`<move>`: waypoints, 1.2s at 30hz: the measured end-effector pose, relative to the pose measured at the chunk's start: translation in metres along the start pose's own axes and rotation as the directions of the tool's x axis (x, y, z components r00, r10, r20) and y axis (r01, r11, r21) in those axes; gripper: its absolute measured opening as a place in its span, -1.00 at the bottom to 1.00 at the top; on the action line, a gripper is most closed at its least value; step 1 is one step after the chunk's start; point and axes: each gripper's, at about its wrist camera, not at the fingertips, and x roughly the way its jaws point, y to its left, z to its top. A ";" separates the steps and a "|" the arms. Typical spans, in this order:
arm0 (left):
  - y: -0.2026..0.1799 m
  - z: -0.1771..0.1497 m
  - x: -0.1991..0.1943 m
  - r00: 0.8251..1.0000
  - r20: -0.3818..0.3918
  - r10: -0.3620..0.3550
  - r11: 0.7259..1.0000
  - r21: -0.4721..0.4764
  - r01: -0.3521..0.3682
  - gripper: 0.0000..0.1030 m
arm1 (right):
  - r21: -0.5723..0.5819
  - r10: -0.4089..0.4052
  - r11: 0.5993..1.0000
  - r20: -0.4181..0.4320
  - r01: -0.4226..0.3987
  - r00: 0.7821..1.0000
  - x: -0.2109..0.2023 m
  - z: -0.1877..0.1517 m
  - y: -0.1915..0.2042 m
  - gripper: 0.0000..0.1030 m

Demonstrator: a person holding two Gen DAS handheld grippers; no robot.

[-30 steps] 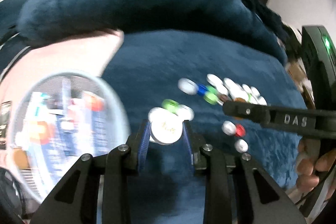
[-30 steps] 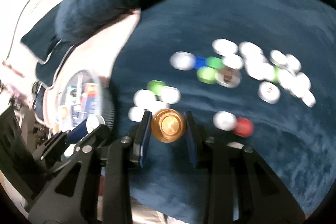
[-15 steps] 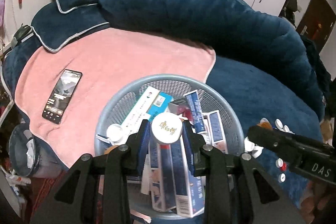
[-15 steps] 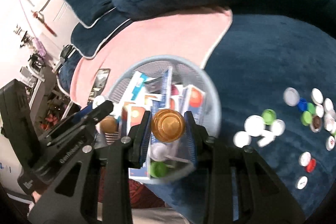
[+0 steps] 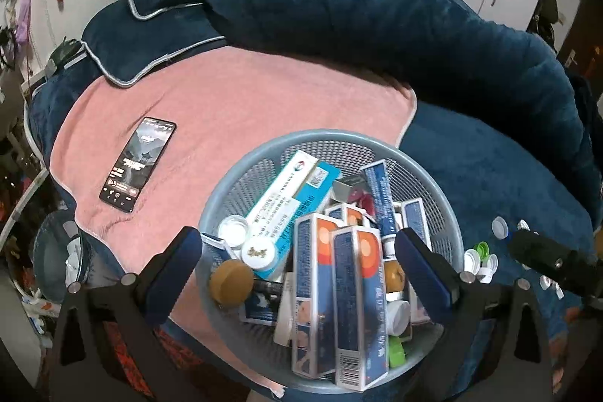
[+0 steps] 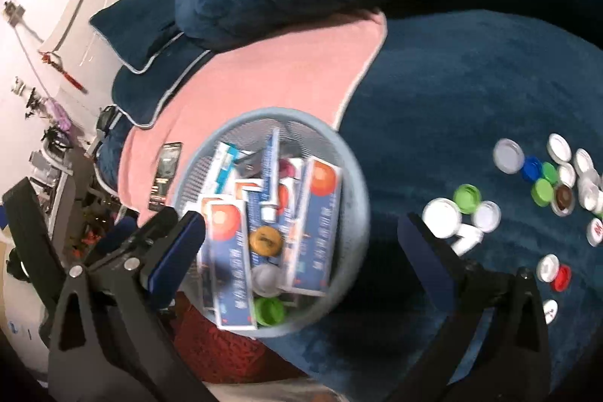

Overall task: Organize objects
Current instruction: 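Carry both caps over the mesh basket and open both grippers, then move both open grippers back over the scattered caps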

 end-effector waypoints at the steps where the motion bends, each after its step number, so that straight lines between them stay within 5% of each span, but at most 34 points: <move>1: -0.004 0.000 0.000 1.000 -0.001 -0.004 1.000 0.006 0.004 0.99 | 0.008 -0.010 1.000 -0.006 0.010 1.000 -0.001 -0.001 -0.004 1.00; 27: -0.125 -0.024 0.005 0.993 -0.064 -0.102 0.971 0.211 0.113 0.99 | 0.218 -0.160 0.963 -0.005 0.157 0.987 -0.061 -0.040 -0.147 1.00; 36: -0.196 -0.069 0.024 0.961 -0.208 -0.181 0.915 0.322 0.243 0.99 | 0.285 -0.263 0.920 -0.063 0.270 0.963 -0.075 -0.068 -0.213 1.00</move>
